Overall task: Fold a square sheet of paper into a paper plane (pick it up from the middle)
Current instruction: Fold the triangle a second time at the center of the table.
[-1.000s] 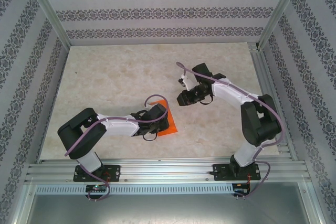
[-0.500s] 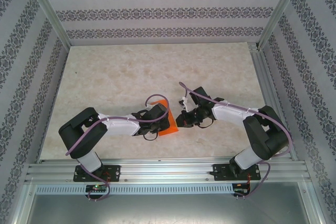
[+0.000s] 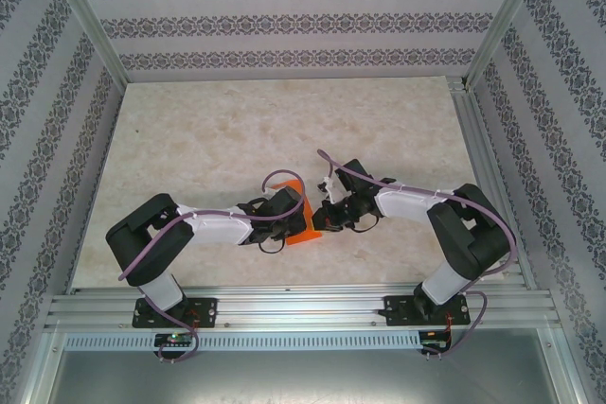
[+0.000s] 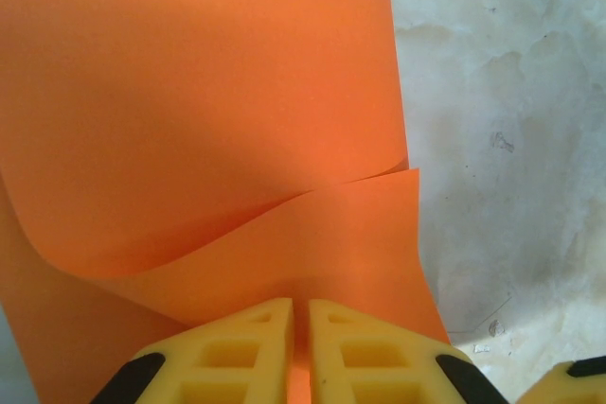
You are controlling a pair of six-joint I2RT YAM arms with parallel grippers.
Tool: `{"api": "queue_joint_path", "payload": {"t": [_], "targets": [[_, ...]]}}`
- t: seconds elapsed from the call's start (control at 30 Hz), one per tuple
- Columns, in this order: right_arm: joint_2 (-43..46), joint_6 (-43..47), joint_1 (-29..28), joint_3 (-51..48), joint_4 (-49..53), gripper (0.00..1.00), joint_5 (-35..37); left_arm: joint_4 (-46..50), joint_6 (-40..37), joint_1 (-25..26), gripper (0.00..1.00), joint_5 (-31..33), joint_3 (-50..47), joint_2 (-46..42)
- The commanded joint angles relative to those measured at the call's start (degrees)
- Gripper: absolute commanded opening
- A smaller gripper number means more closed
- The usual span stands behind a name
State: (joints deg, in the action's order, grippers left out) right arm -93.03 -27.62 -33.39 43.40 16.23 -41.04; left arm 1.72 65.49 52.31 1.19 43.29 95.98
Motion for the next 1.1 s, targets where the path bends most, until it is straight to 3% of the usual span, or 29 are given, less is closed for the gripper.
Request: {"api": "queue_joint_path", "payload": {"t": [0.0, 0.73, 1.07], "targets": [[-1.5, -0.7, -0.7, 1.3, -1.5, 0.02, -0.4, 2.7, 0.3, 1.2, 0.16, 0.5, 0.2, 1.3], [-4.9, 0.7, -0.5, -2.0, 4.0, 0.01, 5.6, 2.7, 0.1, 1.3, 0.15, 0.2, 0.3, 1.9], [8.4, -0.7, 1.0, 1.1, 7.2, 0.02, 7.4, 2.9, 0.0, 1.2, 0.15, 0.4, 0.1, 1.5]]}}
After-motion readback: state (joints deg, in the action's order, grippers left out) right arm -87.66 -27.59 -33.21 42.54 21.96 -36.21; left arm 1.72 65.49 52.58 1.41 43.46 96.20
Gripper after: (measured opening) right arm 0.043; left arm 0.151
